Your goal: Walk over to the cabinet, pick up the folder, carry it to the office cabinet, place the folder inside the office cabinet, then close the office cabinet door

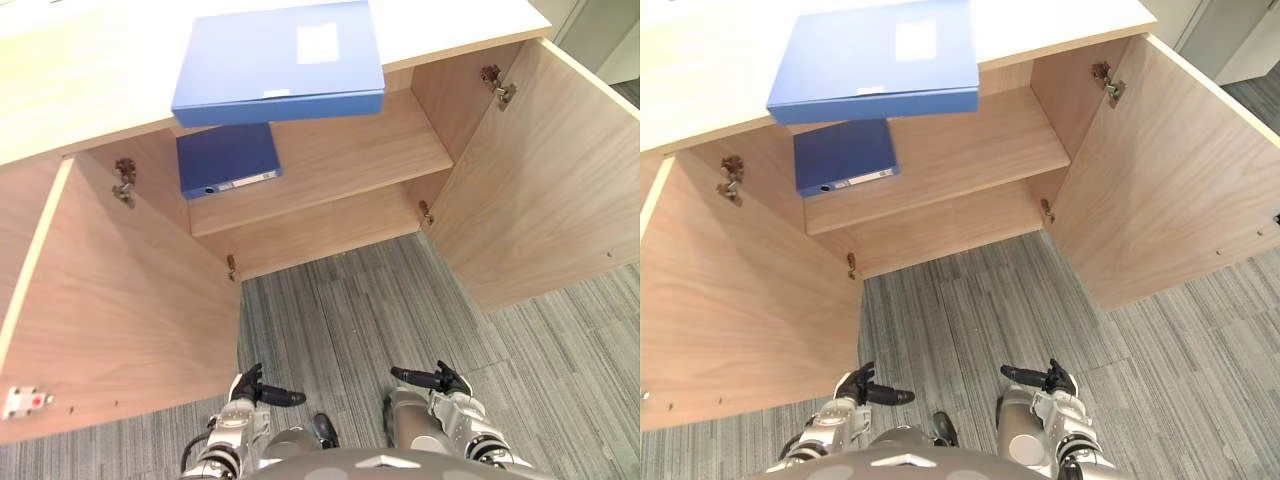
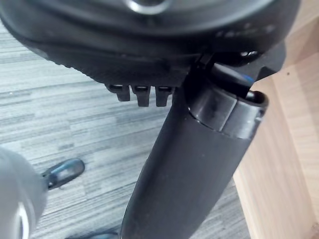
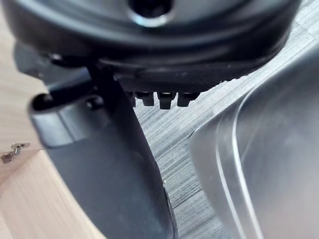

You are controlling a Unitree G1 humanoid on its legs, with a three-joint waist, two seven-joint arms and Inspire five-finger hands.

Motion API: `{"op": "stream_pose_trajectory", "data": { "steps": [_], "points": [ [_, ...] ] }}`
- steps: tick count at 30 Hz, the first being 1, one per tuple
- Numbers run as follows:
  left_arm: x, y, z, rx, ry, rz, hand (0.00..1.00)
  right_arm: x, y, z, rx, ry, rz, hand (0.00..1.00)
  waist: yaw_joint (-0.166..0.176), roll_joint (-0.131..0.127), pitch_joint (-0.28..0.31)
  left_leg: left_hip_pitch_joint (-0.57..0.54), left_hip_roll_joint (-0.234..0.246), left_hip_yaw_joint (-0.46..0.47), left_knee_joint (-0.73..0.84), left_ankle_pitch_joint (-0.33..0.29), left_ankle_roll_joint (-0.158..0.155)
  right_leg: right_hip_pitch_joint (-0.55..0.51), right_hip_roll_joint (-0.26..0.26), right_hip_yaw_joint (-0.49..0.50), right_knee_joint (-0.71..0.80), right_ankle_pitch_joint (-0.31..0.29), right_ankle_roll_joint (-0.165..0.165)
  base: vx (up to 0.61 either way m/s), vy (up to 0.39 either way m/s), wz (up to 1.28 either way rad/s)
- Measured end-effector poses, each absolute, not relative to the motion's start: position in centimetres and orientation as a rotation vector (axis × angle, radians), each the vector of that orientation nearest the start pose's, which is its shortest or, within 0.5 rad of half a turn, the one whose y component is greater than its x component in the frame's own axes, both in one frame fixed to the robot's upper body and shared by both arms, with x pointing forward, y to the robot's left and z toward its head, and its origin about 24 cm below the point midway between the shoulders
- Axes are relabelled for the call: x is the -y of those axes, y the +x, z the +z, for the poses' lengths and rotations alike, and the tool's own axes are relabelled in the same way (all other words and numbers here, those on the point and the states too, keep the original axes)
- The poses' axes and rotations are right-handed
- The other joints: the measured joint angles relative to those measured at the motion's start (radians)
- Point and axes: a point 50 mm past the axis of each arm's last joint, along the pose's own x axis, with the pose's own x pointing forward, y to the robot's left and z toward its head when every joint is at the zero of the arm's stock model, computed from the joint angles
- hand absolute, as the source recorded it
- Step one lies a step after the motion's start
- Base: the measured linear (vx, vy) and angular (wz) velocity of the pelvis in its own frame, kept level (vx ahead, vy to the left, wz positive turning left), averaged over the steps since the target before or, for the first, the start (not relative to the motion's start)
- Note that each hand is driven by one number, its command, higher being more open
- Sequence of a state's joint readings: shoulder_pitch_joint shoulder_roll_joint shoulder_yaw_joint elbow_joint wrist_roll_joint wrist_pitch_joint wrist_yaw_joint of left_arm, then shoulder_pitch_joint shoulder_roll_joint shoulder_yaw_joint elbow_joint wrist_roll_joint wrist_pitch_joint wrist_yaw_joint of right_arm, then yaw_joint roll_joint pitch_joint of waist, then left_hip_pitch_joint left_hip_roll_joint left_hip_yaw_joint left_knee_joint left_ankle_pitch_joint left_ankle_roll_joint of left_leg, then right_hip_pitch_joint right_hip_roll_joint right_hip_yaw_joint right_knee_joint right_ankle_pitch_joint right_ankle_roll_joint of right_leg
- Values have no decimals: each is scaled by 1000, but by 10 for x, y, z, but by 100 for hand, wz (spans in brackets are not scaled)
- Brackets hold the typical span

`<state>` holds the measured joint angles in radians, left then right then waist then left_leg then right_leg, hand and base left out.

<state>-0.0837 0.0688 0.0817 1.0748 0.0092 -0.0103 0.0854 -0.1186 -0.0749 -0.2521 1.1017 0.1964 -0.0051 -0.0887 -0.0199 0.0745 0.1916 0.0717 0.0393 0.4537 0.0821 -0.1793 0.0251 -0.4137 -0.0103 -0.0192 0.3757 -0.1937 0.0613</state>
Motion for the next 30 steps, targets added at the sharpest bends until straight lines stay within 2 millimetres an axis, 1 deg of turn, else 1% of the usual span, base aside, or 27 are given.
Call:
{"op": "stream_pose_trajectory", "data": {
  "steps": [1, 2, 3, 4, 5, 6, 7, 8, 9, 10, 11, 12, 13, 15, 16, 17, 18, 19, 20, 22, 23, 26, 30],
  "points": [
    [-186, 155, -146, -979, 77, 161, 100, 208, 152, -145, -972, 203, -416, 100, -19, -19, 3, 41, -21, -27, -15, -7, -27, 22, -3, 13, -80, 204, -15, 460, -181, 46],
    [-178, 153, -147, -987, 55, 148, 100, 213, 148, -146, -980, 194, -430, 100, -25, 10, -4, 60, 5, -53, -29, -11, -50, 32, 23, 4, -66, 191, -74, 469, -174, 29],
    [-177, 153, -148, -987, 51, 146, 100, 213, 150, -145, -972, 193, -432, 100, -19, 10, -4, 62, 8, -54, -28, 0, -65, 25, 27, 9, -46, 173, -81, 357, -145, -12],
    [-175, 153, -148, -990, 46, 143, 100, 216, 151, -144, -963, 194, -443, 100, -16, 4, -1, 75, 8, -55, -30, 25, -99, 15, 29, 14, -2, 134, -97, 381, -225, 1],
    [-169, 153, -149, -993, 32, 134, 100, 220, 142, -147, -978, 215, -478, 100, -18, 4, -1, 79, 23, -64, 20, 38, -119, 42, 24, -3, 21, 91, -112, 312, -196, 18],
    [-168, 153, -149, -991, 28, 133, 100, 220, 139, -148, -984, 221, -486, 100, -19, 2, 0, 69, 30, -68, 53, 35, -124, 54, 21, -10, 19, 84, -113, 303, -211, 63],
    [-165, 154, -148, -984, 6, 140, 100, 218, 129, -152, -1008, 246, -511, 100, -20, -14, 9, 3, 68, -98, 246, 20, -144, 114, 3, -35, 1, 65, -117, 227, -198, 69],
    [-162, 152, -149, -986, -23, 157, 100, 219, 119, -155, -1036, 242, -518, 100, -12, -19, 9, -79, 125, -110, 483, -2, -165, 173, 2, -56, -29, 58, -115, 276, -233, 66],
    [-161, 150, -149, -989, -33, 163, 100, 219, 117, -155, -1039, 243, -521, 100, -8, -21, 8, -109, 148, -106, 565, -13, -163, 196, 1, -68, -40, 54, -118, 234, -195, 36],
    [-157, 148, -150, -994, -45, 162, 100, 220, 118, -155, -1036, 241, -524, 100, -8, -25, 5, -156, 165, -98, 609, -26, -145, 233, -4, -79, -64, 52, -120, 176, -113, 16],
    [-156, 150, -149, -983, -48, 159, 100, 222, 119, -154, -1028, 236, -526, 100, -6, -26, 2, -176, 162, -91, 574, -34, -136, 252, -9, -80, -81, 51, -121, 147, -76, 8],
    [-155, 152, -148, -980, -48, 157, 100, 224, 122, -152, -1016, 233, -526, 100, -2, -29, 0, -184, 151, -85, 505, -33, -133, 262, -16, -78, -87, 48, -123, 101, -3, -2],
    [-155, 153, -148, -976, -47, 154, 100, 225, 125, -151, -1002, 230, -526, 100, -1, -31, -8, -191, 127, -87, 398, -29, -127, 262, -28, -70, -84, 39, -119, 90, 47, -6],
    [-153, 154, -148, -978, -37, 137, 100, 229, 127, -149, -990, 222, -530, 100, -3, -31, -8, -184, 84, -107, 240, -18, -121, 278, -49, -64, -86, 31, -106, 110, 86, 0],
    [-151, 152, -149, -985, -31, 126, 100, 231, 124, -149, -998, 217, -535, 100, -3, -29, -10, -171, 61, -116, 160, 2, -129, 289, -58, -64, -89, 25, -97, 115, 113, 2],
    [-149, 148, -151, -999, -27, 114, 100, 234, 119, -151, -1015, 209, -544, 100, -2, -19, -16, -153, 47, -117, 67, 71, -136, 303, -57, -63, -92, 17, -83, 133, 145, -7],
    [-149, 141, -153, -1022, -30, 111, 100, 237, 113, -152, -1034, 203, -551, 100, -2, 8, -33, -141, 49, -123, 16, 181, -133, 311, -39, -59, -93, 9, -70, 186, 204, -16],
    [-150, 137, -155, -1037, -31, 112, 100, 238, 111, -153, -1043, 202, -556, 100, -2, 16, -42, -127, 50, -119, -1, 166, -98, 316, -33, -54, -94, 6, -64, 175, 186, -18],
    [-155, 129, -158, -1058, -23, 123, 100, 235, 107, -155, -1054, 206, -555, 100, -3, 6, -53, -98, 33, -113, -38, 172, -94, 331, -45, -46, -107, 4, -51, 156, 181, -12],
    [-164, 126, -158, -1066, -3, 137, 100, 225, 102, -159, -1081, 230, -545, 100, -1, -12, -65, -74, 17, -108, -73, 177, -87, 355, -55, -43, -141, 12, -37, 111, 176, -4],
    [-170, 123, -159, -1071, 10, 147, 100, 218, 99, -161, -1096, 246, -537, 100, 0, -25, -73, -64, 7, -108, -86, 178, -84, 369, -61, -42, -163, 18, -28, 78, 148, -1],
    [-176, 117, -160, -1086, 22, 158, 100, 214, 95, -163, -1107, 254, -535, 100, 2, -36, -82, -36, -11, -109, -109, 179, -83, 410, -68, -43, -209, 30, -12, 66, 98, 2],
    [-179, 113, -161, -1093, 27, 164, 100, 211, 96, -163, -1105, 259, -530, 100, 9, -36, -84, -6, -14, -118, -143, 185, -75, 444, -64, -56, -239, 39, -12, 23, 36, 8]
  ]
}}
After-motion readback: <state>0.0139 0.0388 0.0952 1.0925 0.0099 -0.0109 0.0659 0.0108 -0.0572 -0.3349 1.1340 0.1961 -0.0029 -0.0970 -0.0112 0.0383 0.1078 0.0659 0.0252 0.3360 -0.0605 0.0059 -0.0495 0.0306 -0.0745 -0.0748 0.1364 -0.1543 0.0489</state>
